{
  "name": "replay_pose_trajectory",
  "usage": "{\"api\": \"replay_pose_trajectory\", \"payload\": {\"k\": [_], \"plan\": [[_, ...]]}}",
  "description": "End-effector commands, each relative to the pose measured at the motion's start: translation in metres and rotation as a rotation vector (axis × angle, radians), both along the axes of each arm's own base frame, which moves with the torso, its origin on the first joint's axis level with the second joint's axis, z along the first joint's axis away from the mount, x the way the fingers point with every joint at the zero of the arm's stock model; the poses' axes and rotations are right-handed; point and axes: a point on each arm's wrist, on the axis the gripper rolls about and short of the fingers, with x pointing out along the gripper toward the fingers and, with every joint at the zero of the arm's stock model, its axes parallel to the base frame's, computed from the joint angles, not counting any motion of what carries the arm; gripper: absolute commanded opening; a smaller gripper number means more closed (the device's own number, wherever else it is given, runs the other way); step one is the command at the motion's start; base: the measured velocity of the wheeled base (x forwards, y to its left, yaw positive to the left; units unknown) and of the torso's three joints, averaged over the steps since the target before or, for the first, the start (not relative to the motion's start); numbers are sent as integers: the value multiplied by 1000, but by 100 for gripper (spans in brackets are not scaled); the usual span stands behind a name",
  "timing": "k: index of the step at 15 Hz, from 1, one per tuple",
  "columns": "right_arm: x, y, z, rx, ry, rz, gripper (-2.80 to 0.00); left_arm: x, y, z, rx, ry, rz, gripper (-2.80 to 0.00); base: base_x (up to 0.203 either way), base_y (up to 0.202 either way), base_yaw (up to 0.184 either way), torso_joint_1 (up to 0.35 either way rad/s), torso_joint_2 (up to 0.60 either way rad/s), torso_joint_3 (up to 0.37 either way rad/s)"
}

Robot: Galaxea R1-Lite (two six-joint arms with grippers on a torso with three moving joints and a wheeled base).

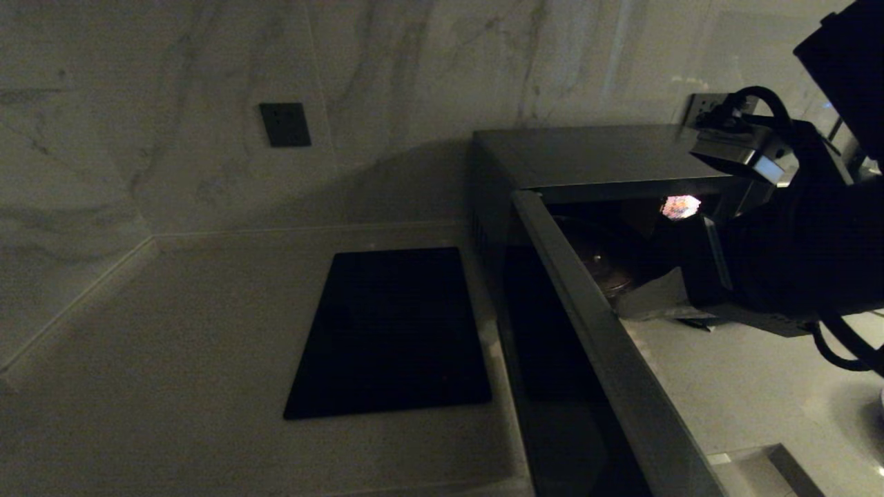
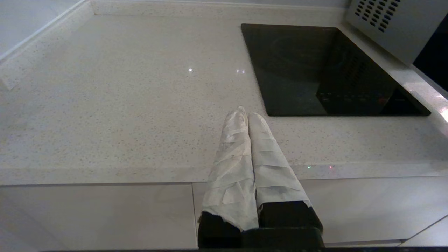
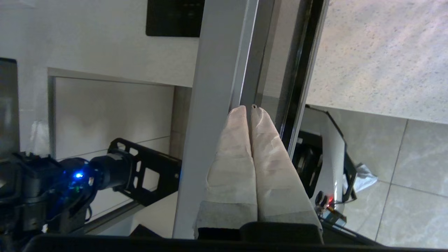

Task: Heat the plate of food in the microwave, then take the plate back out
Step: Open the microwave oven

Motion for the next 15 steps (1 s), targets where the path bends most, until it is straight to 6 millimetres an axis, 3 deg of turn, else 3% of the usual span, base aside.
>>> {"api": "replay_pose_trajectory", "payload": {"k": [1,9,12,15], "plan": [[3,5,-2,-6,13,2,-280,0,0,0,-1,1,1,-280,0,0,0,0,0,0],[-2,-1,-1,7,13,-34,-280,0,0,0,-1,1,1,-280,0,0,0,0,0,0],[-3,-8,0,-18,-27,-182,-280,0,0,0,-1,1,1,-280,0,0,0,0,0,0],[5,-18,0,-76,-112,-455,-280,0,0,0,-1,1,1,-280,0,0,0,0,0,0]]}}
